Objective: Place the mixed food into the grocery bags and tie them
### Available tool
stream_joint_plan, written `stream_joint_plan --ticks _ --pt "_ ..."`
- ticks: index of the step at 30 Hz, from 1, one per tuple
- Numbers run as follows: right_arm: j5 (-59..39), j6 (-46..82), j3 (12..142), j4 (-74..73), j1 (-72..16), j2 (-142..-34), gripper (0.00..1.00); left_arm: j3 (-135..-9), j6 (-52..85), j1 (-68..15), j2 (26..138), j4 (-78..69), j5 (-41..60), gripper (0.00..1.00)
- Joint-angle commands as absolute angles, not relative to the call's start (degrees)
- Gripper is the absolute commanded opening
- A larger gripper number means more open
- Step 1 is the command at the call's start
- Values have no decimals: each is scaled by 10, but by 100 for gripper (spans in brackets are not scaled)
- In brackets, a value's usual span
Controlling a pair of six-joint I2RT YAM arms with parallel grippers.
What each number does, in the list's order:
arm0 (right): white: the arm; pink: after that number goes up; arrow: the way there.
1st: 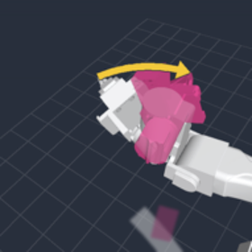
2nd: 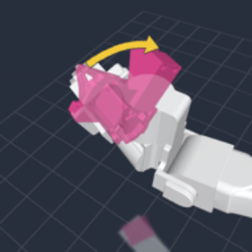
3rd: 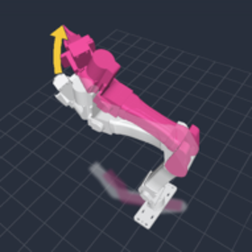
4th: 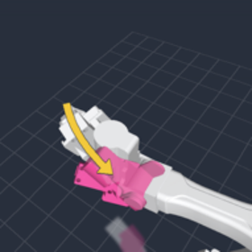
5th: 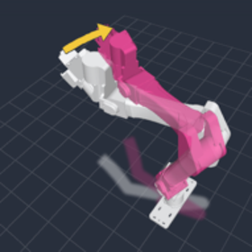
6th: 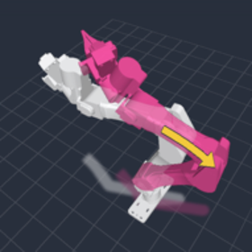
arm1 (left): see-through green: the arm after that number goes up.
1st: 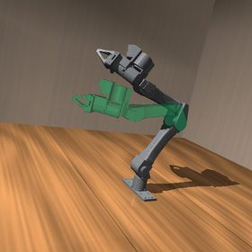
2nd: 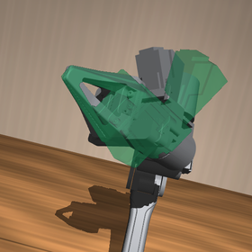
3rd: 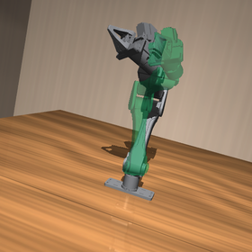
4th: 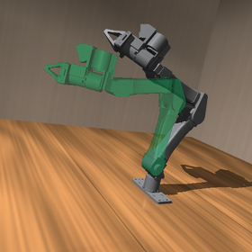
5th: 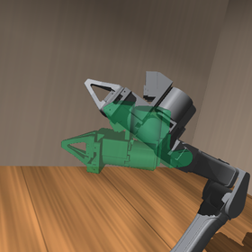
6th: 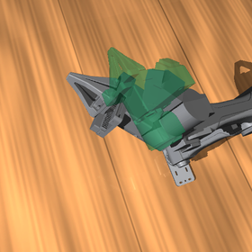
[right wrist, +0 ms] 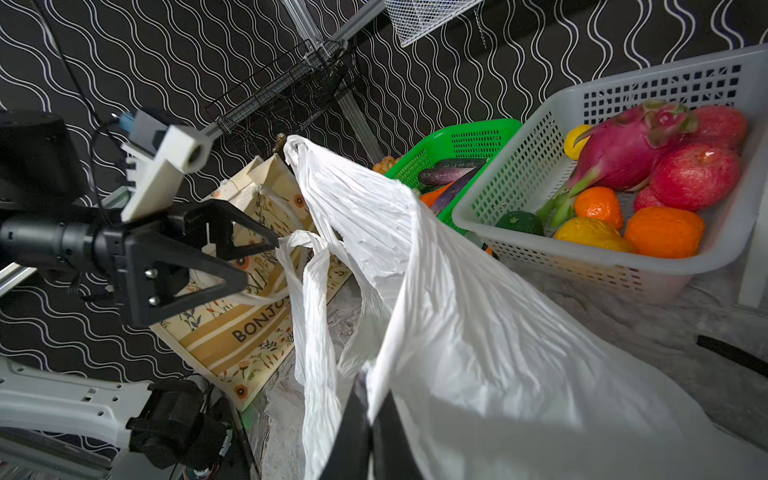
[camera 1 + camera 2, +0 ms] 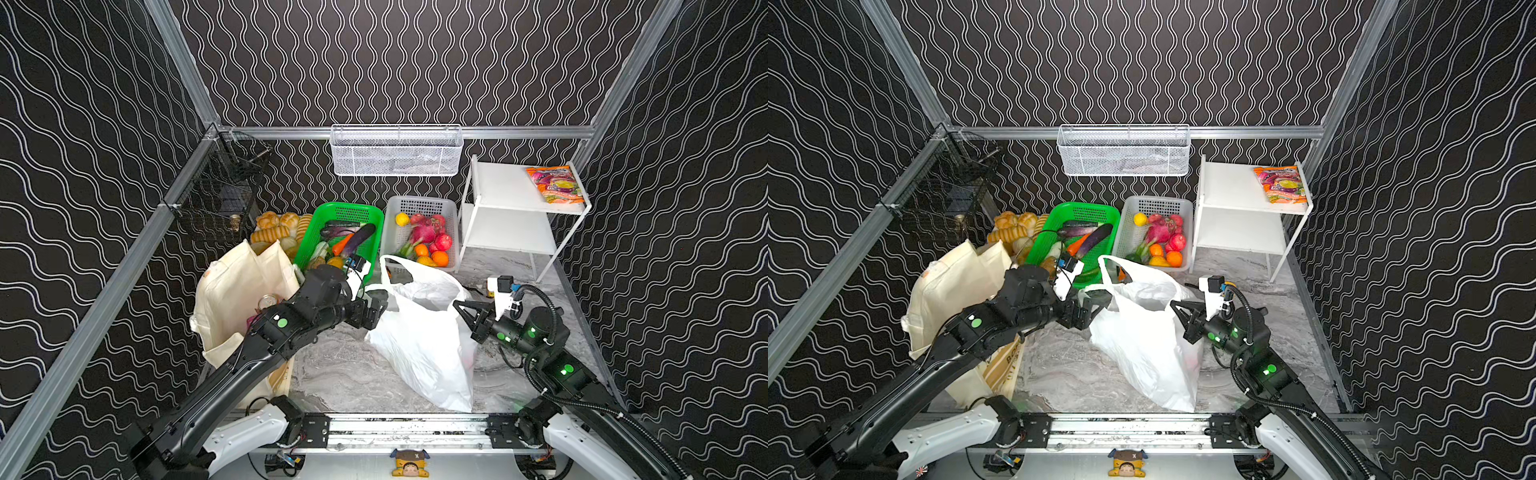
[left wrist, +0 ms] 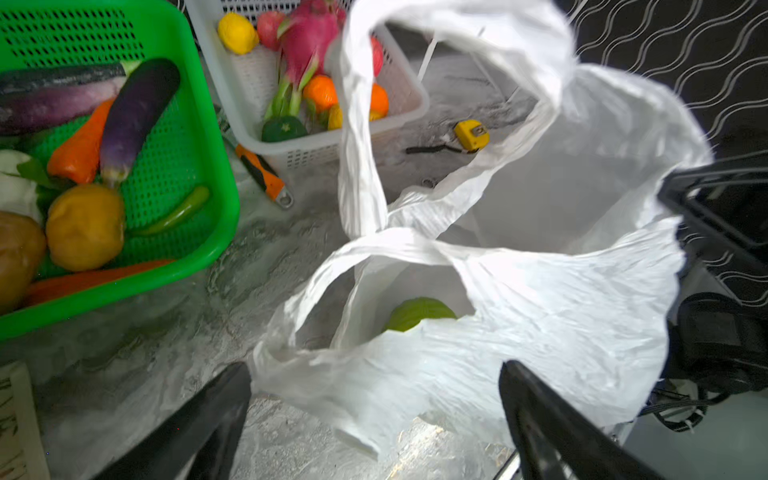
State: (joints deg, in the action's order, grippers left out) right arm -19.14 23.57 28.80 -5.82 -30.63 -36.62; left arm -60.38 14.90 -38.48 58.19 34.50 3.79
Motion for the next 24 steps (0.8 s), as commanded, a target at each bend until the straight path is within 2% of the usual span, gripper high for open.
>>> stream_joint_plan --ticks 1,3,6,8,10,13,14,18,22,24 --pt "-187 244 302 -42 -307 -375 0 -605 149 -384 606 344 23 91" --pt "-193 243 321 -14 -307 -385 0 -606 143 -384 619 331 29 86" --pt "-189 252 358 43 -307 -409 6 -590 146 -384 628 296 41 63" --pt "-178 253 389 95 -308 -428 11 -583 141 -384 628 278 66 42" --pt "-144 273 431 164 -308 -453 24 -580 137 -384 621 267 89 27" --pt "-104 281 505 276 -308 -505 36 -564 140 -385 603 241 113 3" --pt "-92 284 533 309 -309 -523 41 -558 144 -384 596 232 119 0" --pt "-50 305 626 404 -323 -592 52 -551 148 -384 585 219 133 0" --pt "28 317 714 474 -366 -665 65 -556 144 -384 573 241 90 0" --pt "91 325 749 509 -396 -699 67 -560 138 -384 558 250 75 9"
